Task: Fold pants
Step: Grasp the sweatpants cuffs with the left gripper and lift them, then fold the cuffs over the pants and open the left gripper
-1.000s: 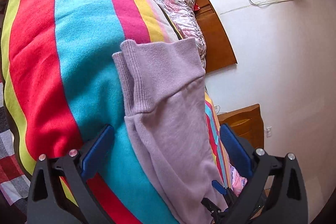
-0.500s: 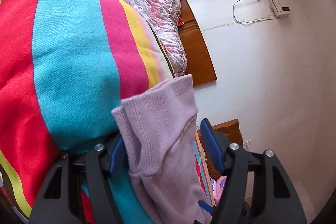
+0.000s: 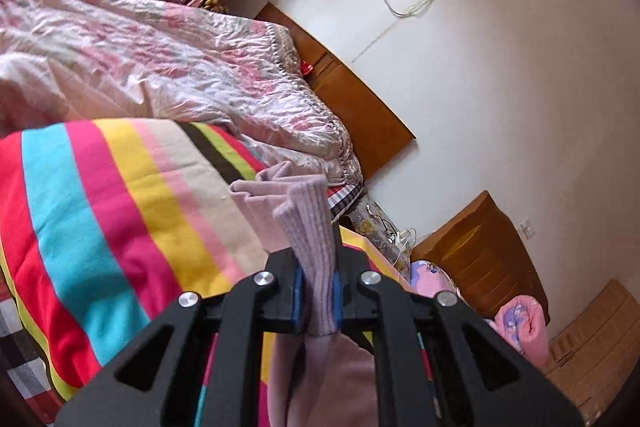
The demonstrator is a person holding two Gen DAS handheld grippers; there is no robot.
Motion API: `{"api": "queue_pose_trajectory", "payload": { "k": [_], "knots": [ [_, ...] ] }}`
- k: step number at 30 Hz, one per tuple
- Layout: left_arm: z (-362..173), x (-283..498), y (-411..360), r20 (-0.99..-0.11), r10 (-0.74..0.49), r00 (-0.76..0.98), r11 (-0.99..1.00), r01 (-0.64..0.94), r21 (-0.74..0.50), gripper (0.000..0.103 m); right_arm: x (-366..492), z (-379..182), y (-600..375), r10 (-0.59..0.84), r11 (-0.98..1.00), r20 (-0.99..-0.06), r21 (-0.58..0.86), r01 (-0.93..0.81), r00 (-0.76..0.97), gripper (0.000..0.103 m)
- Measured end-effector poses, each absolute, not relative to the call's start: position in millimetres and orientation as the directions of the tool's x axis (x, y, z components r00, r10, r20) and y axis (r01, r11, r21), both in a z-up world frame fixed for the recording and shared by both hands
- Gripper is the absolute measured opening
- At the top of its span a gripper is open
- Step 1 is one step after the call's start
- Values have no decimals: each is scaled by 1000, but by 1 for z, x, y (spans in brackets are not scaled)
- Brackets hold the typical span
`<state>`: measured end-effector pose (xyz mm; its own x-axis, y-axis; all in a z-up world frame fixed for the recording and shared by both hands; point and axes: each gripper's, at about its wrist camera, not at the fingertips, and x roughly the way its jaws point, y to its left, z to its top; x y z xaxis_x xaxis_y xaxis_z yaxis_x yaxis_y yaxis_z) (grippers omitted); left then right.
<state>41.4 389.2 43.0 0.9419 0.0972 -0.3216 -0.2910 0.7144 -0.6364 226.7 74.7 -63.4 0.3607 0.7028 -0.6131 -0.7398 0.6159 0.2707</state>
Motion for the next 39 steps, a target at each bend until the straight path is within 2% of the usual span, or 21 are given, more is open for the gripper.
{"api": "queue_pose_trajectory", "payload": {
  "k": [3, 6, 8, 10, 12, 14, 15, 16, 17, 18, 22, 25, 27, 29, 32, 37, 39],
  "knots": [
    [98, 77, 292, -278, 10, 961, 872, -145, -467, 11, 230, -20, -3, 671, 719, -498, 254, -647, 549, 96],
    [110, 104, 164, -289, -165, 943, 963, 91, -253, 11, 231, 8, -92, 560, 828, -419, 269, -491, 714, 97],
    [85, 115, 80, -367, -301, 880, 953, 267, -141, 14, 227, 16, -149, 474, 876, -395, 304, -375, 787, 97],
    [40, 119, 4, -517, -404, 755, 894, 445, -50, 21, 220, 15, -199, 380, 910, -399, 324, -260, 834, 97],
    [-7, 115, -48, -640, -427, 639, 816, 578, 32, 22, 211, 7, -235, 322, 924, -428, 336, -182, 845, 97],
    [-31, 106, -68, -688, -420, 591, 770, 633, 74, 26, 201, -9, -256, 322, 919, -473, 365, -150, 820, 97],
    [-32, 103, -66, -685, -433, 586, 765, 641, 65, 42, 196, -18, -261, 342, 911, -496, 383, -152, 798, 97],
    [-30, 103, -51, -669, -451, 591, 769, 637, 44, 52, 190, -30, -260, 366, 903, -516, 397, -162, 774, 97],
    [-25, 103, -38, -644, -457, 613, 788, 615, 25, 70, 182, -41, -258, 392, 895, -536, 411, -174, 747, 97],
    [-19, 104, -21, -622, -450, 641, 818, 576, 2, 77, 176, -53, -253, 422, 883, -558, 431, -184, 715, 97],
    [-6, 115, 75, -588, -327, 740, 938, 328, -109, 85, 149, -97, -210, 564, 816, -624, 522, -248, 542, 83],
    [-22, 121, 132, -629, -188, 754, 982, 128, -140, 87, 132, -112, -179, 604, 796, -655, 523, -303, 454, 80],
    [-35, 124, 155, -659, -140, 739, 987, 56, -148, 87, 125, -113, -164, 607, 795, -673, 506, -335, 423, 78],
    [-40, 118, 161, -677, -113, 728, 991, 31, -132, 87, 120, -106, -155, 580, 813, -692, 462, -354, 430, 76],
    [-41, 111, 158, -677, -101, 729, 993, 32, -114, 87, 119, -99, -150, 598, 800, -677, 469, -375, 429, 73],
    [-56, 112, 151, -706, -101, 701, 995, 58, -85, 87, 120, -111, -134, 568, 816, -739, 446, -369, 362, 73],
    [-65, 112, 153, -726, -88, 682, 996, 58, -66, 91, 122, -108, -134, 575, 809, -745, 457, -369, 338, 73]
  ]
}}
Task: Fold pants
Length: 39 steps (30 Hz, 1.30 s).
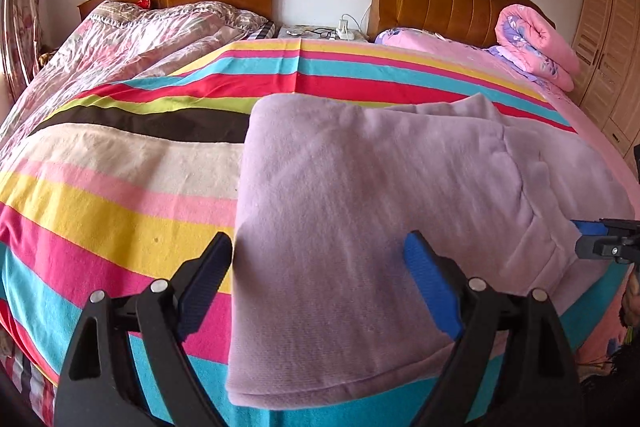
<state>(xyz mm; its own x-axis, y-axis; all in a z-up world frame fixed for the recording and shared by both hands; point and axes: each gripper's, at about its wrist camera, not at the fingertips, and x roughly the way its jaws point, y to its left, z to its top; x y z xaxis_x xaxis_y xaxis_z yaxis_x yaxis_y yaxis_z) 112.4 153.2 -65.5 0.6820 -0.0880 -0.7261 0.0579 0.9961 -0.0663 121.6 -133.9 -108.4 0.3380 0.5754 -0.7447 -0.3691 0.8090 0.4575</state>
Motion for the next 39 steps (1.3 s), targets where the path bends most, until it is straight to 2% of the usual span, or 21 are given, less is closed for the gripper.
{"api": "queue_pose_trajectory", "payload": {
  "k": [3, 6, 9, 12, 18, 20, 26, 29, 34, 38, 39],
  "knots": [
    [-74, 113, 165, -734, -102, 672, 995, 52, -90, 94, 122, -103, -133, 547, 826, -760, 424, -371, 351, 69],
    [-59, 107, 190, -694, -58, 718, 995, -14, -98, 93, 119, -86, -130, 490, 862, -743, 333, -383, 457, 69],
    [-38, 101, 222, -650, -18, 759, 985, -99, -143, 93, 115, -68, -111, 500, 845, -696, 263, -465, 516, 69],
    [-23, 94, 226, -624, -2, 781, 986, -102, -131, 93, 115, -65, -82, 521, 808, -688, 207, -552, 504, 69],
    [-34, 83, 175, -618, -240, 749, 967, 130, -218, 93, 118, -90, -55, 491, 783, -754, 163, -601, 435, 69],
    [-48, 84, 159, -645, -267, 716, 963, 168, -212, 93, 118, -97, -60, 480, 787, -760, 152, -597, 438, 69],
    [-51, 60, 193, -631, -186, 753, 973, 50, -227, 93, 123, -98, -74, 535, 779, -736, 240, -579, 415, 67],
    [-57, 47, 210, -681, -125, 721, 983, -3, -184, 93, 127, -99, -81, 575, 766, -713, 299, -569, 400, 67],
    [-62, 42, 202, -728, -70, 682, 997, 25, -73, 93, 123, -100, -86, 592, 752, -705, 307, -584, 391, 68],
    [-33, 66, 187, -650, -83, 755, 995, 30, -92, 93, 122, -101, -96, 621, 736, -688, 349, -580, 374, 67],
    [-22, 80, 179, -628, -97, 772, 994, 50, -92, 96, 122, -102, -97, 626, 733, -684, 355, -580, 373, 67]
  ]
}}
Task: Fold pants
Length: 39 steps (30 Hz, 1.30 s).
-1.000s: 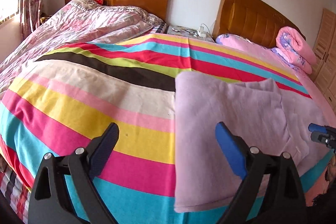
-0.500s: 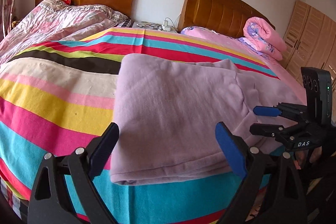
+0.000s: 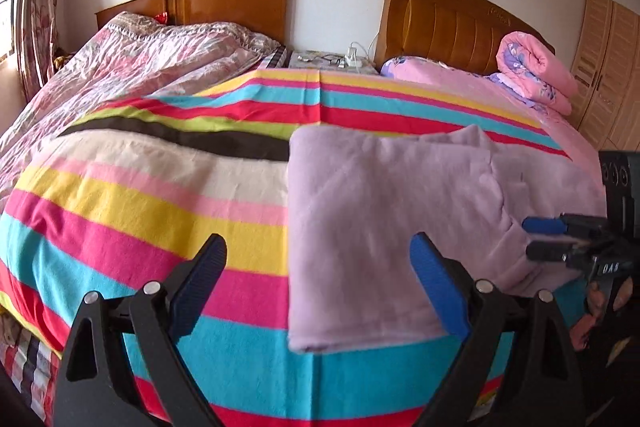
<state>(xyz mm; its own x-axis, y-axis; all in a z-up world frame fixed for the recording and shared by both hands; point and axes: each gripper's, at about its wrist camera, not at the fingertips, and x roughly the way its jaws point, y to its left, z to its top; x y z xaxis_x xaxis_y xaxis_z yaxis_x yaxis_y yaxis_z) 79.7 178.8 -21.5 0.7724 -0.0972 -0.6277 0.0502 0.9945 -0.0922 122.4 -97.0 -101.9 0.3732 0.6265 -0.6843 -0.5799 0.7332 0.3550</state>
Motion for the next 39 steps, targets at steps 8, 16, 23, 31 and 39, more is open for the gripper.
{"api": "queue_pose_trajectory", "payload": {
  "k": [8, 16, 23, 31, 39],
  "knots": [
    [-24, 219, 101, -709, -209, 673, 971, 227, -71, 102, 116, -101, -91, 589, 751, -706, 300, -588, 393, 67],
    [-77, 248, 108, -780, -77, 621, 993, 114, -7, 102, 126, -87, -86, 569, 752, -720, 260, -606, 397, 68],
    [-78, 248, 110, -781, -74, 621, 994, 112, -6, 102, 151, -80, -61, 540, 748, -715, 166, -643, 444, 74],
    [-78, 248, 108, -781, -72, 620, 994, 112, -3, 102, 162, -84, -70, 494, 784, -744, 157, -600, 451, 75],
    [-78, 247, 106, -782, -63, 620, 994, 112, 8, 102, 179, -100, -68, 449, 801, -768, 120, -586, 457, 82]
  ]
}}
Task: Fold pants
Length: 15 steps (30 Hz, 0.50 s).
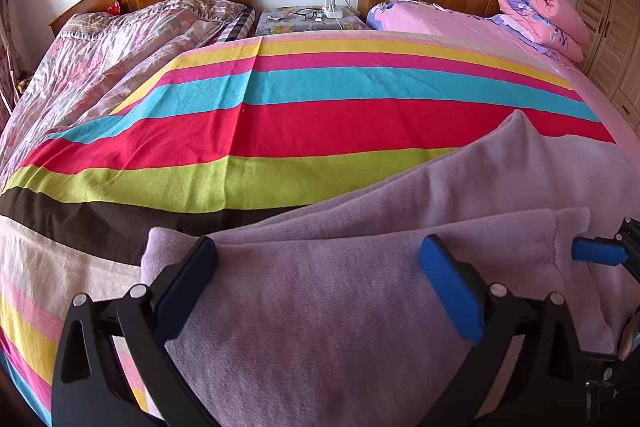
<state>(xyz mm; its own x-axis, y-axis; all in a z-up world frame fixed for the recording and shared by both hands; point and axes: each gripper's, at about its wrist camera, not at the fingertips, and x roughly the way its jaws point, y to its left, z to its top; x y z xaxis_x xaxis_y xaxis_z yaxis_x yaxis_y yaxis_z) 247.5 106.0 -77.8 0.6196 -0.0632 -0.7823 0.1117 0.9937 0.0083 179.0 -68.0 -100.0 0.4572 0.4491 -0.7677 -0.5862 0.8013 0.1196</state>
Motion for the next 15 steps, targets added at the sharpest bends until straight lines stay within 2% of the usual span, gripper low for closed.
{"api": "queue_pose_trajectory", "payload": {
  "k": [5, 10, 12, 15],
  "knots": [
    [-78, 248, 105, -784, -57, 619, 994, 111, 15, 102, 178, -91, -89, 473, 822, -741, 177, -541, 477, 84],
    [-79, 248, 104, -785, -45, 617, 994, 109, 28, 102, 189, -72, -122, 434, 867, -697, 151, -475, 570, 84],
    [-80, 249, 103, -786, -44, 617, 994, 109, 29, 102, 203, -77, -136, 424, 879, -708, 171, -446, 564, 86],
    [-77, 246, 105, -774, -59, 630, 994, 107, 11, 102, 226, -101, -158, 346, 926, -779, 193, -325, 523, 86]
  ]
}}
